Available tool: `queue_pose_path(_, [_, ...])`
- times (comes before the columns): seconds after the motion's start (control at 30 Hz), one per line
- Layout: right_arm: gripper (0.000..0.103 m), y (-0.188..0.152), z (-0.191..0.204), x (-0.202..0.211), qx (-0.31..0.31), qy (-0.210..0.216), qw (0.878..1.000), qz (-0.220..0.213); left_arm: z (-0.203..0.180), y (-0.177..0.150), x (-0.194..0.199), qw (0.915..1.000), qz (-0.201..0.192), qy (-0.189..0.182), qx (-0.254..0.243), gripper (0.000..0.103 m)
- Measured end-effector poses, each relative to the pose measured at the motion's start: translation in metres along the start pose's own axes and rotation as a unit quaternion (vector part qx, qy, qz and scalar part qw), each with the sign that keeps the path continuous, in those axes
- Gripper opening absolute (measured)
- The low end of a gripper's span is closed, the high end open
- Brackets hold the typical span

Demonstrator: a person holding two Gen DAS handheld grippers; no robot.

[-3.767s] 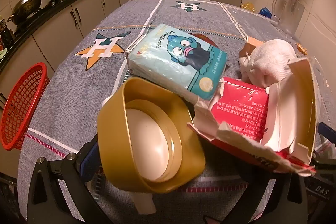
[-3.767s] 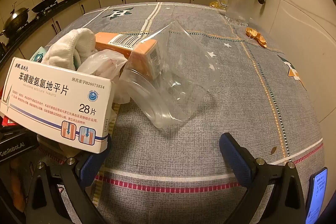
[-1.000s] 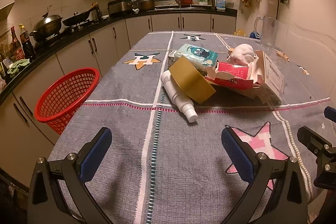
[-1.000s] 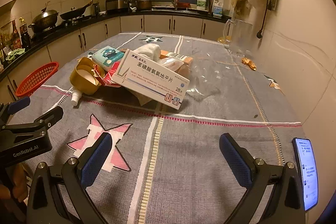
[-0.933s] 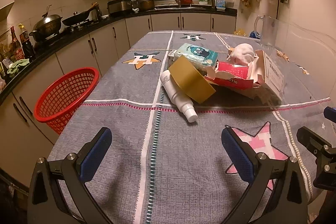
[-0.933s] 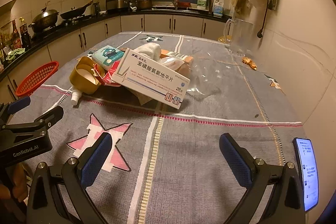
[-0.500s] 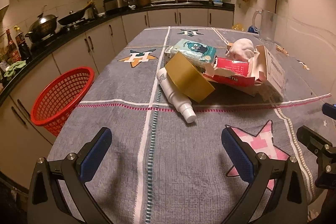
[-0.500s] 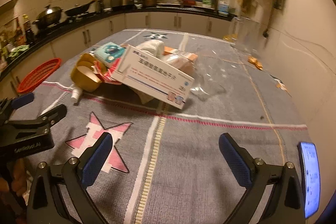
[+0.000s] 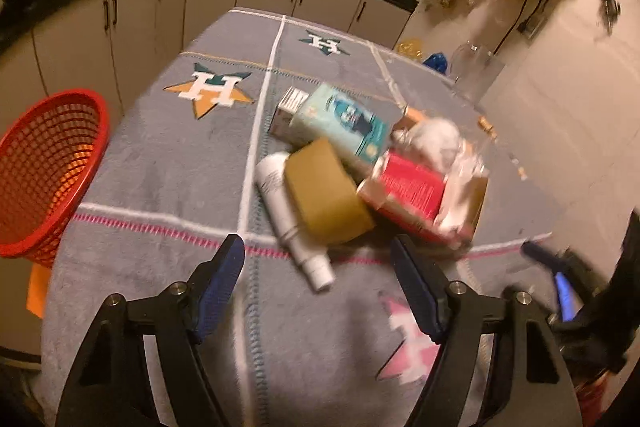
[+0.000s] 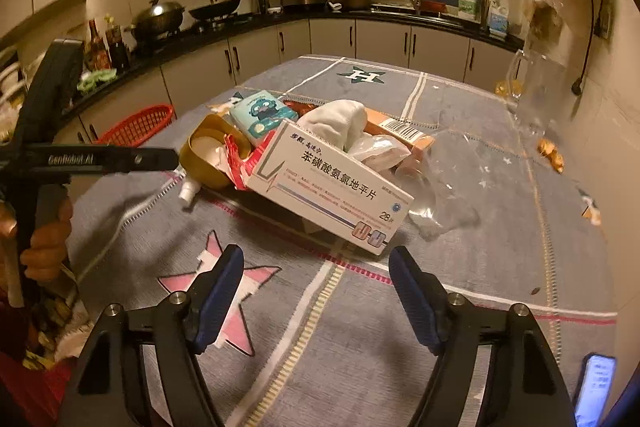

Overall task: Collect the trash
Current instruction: 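Grasp the tan tape roll with the left tool while the right tool grasps the white medicine box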

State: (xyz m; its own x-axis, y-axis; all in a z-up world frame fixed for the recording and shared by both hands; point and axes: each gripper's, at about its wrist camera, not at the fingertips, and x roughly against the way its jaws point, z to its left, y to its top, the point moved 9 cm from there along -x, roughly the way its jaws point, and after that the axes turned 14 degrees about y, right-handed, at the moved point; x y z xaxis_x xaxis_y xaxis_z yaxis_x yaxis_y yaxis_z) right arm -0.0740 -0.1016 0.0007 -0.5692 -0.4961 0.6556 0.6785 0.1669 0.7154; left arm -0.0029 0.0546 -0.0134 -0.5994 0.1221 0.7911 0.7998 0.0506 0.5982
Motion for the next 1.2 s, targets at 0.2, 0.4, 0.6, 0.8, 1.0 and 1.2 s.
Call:
queue_pose_path(0.2, [0.079, 0.001, -0.003, 0.004, -0.008, 0.0, 1.0, -0.015, -0.012, 0.024, -0.014, 0.9999, 0.0, 0.01, 0.003, 0.063])
queue_pose_path(0.4, [0.079, 0.002, -0.009, 0.008, -0.002, 0.008, 1.0, -0.015, -0.021, 0.025, -0.04, 0.9991, 0.034, 0.021, -0.009, 0.045])
queue_pose_path(0.6, [0.08, 0.007, -0.003, 0.0, 0.033, 0.019, 0.999, 0.004, -0.032, 0.027, -0.042, 0.9986, 0.022, 0.03, -0.038, 0.036])
queue_pose_path(0.8, [0.091, 0.016, -0.001, -0.016, 0.076, 0.013, 0.997, 0.022, -0.027, 0.025, -0.034, 0.9989, 0.017, 0.015, -0.042, 0.029])
queue_pose_path(1.0, [0.091, 0.025, 0.0, -0.036, 0.126, 0.003, 0.991, 0.04, -0.023, 0.026, -0.022, 0.9992, 0.008, 0.002, -0.039, 0.029])
queue_pose_path(1.2, [0.091, 0.035, 0.001, -0.056, 0.175, 0.0, 0.983, 0.061, -0.02, 0.027, -0.014, 0.9992, 0.0, -0.008, -0.04, 0.029])
